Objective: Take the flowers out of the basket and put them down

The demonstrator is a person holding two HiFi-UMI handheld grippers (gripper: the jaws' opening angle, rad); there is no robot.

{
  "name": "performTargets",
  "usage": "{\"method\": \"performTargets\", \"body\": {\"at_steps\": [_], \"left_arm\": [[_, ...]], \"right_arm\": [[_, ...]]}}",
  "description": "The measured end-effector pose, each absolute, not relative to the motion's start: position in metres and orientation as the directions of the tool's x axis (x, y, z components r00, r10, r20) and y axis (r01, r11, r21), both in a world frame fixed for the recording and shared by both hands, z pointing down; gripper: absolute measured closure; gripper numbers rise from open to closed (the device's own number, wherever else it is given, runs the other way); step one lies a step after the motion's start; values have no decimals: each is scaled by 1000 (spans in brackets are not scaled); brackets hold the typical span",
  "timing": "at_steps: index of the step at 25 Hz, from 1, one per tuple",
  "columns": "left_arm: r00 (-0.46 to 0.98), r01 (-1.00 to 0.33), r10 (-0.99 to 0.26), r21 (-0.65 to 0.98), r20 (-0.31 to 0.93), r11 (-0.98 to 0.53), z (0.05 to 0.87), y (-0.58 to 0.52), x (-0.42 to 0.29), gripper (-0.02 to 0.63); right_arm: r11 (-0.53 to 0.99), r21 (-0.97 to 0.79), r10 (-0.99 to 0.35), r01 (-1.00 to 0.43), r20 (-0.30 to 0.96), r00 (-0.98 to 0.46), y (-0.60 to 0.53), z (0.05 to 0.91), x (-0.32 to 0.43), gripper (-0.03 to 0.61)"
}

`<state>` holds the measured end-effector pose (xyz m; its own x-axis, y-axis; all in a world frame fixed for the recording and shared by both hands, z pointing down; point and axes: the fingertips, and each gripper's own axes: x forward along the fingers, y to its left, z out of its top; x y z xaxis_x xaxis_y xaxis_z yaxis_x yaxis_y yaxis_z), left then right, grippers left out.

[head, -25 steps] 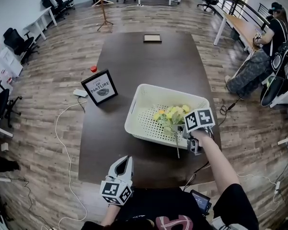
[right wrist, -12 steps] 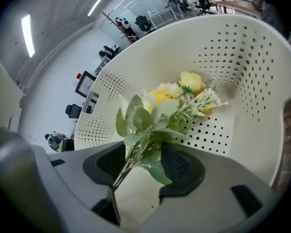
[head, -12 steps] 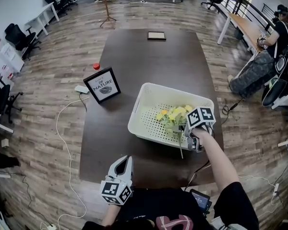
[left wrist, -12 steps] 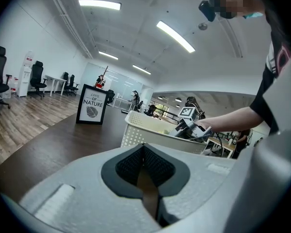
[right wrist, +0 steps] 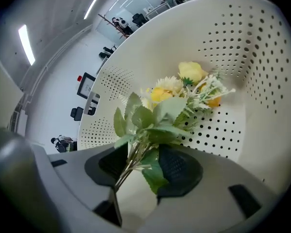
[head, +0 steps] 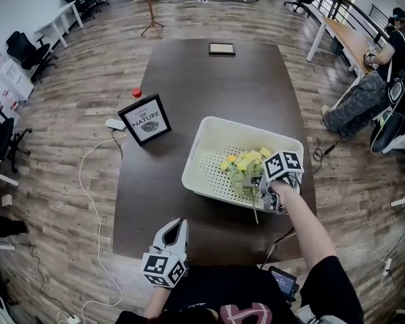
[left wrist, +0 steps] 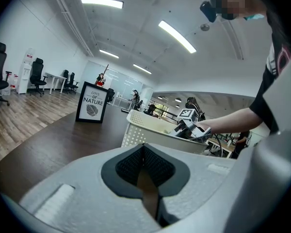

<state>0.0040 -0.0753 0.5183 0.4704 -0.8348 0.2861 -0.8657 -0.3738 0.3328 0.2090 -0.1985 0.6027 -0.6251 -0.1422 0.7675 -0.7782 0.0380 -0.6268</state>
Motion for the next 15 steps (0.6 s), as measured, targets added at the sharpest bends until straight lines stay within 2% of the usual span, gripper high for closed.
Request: {"method": "performTargets", "body": {"at_steps": [8, 12, 15], "left_arm": [[474, -863, -832, 338, 288, -375, 516, -77, 4, 604], [465, -870, -835, 328, 295, -369, 518, -77, -1, 604], [458, -874, -837, 325, 301, -361, 520, -73, -6, 604]], "right_arm": [[-4, -644, -152, -765, 757, -636, -201, 599, 205, 451], [-30, -627, -166, -778, 771, -615, -204, 601, 210, 511], [-32, -618, -186, -785, 776, -603, -203, 600, 213, 521]]}}
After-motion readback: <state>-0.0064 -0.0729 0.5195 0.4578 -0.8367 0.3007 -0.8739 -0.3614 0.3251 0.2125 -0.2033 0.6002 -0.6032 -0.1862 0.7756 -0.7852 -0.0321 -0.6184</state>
